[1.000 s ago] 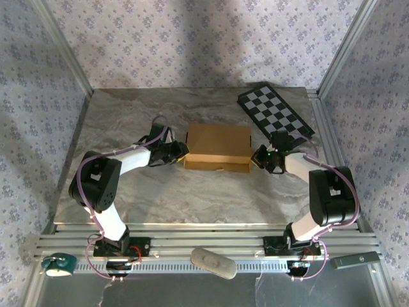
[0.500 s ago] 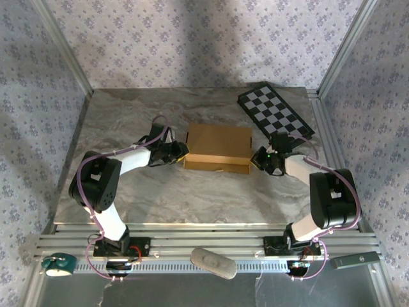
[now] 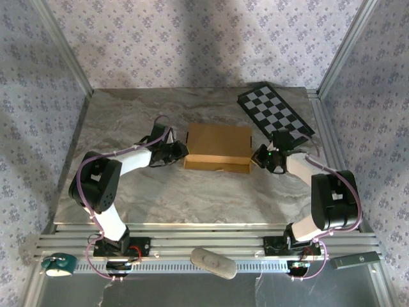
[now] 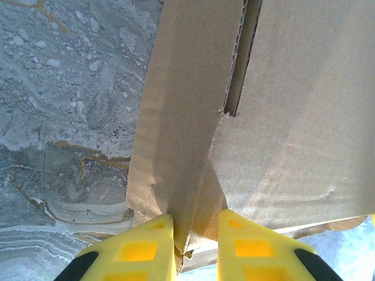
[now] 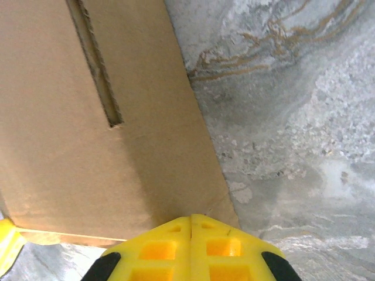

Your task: Fold the paper box

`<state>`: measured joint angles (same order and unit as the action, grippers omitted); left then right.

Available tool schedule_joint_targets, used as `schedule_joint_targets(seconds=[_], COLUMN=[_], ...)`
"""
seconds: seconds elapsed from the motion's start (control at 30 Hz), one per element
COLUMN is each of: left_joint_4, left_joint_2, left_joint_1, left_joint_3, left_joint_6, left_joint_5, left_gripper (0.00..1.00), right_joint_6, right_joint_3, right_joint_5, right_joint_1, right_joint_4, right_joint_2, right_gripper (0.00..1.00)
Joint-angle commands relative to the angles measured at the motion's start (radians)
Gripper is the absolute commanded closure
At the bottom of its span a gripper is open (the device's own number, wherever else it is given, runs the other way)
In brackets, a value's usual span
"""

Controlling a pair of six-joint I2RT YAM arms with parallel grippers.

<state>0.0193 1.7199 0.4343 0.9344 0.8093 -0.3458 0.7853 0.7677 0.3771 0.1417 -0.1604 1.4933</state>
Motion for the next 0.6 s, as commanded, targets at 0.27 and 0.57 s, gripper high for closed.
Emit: schedule_joint_targets(seconds=[0.27,0.57], left_joint_4=[0.136,0.157], left_joint_2=[-0.006,-0.011], left_joint_1=[0.029,0.056], left_joint_3=[-0.014,-0.012], left_joint_6=[-0.067,-0.089], left_joint_5=[0.086,0.125], left_gripper=[0.83,0.84], right_joint_6=[-0.045,-0.05], right_joint_3=[0.127,0.176], right_joint_5=[0.067,0.109], right_joint_1=[-0.05,-0.036], right_joint_4=[-0.058,-0.096], right_joint_2=[0.022,0.088], right_gripper=[0.8,0.55])
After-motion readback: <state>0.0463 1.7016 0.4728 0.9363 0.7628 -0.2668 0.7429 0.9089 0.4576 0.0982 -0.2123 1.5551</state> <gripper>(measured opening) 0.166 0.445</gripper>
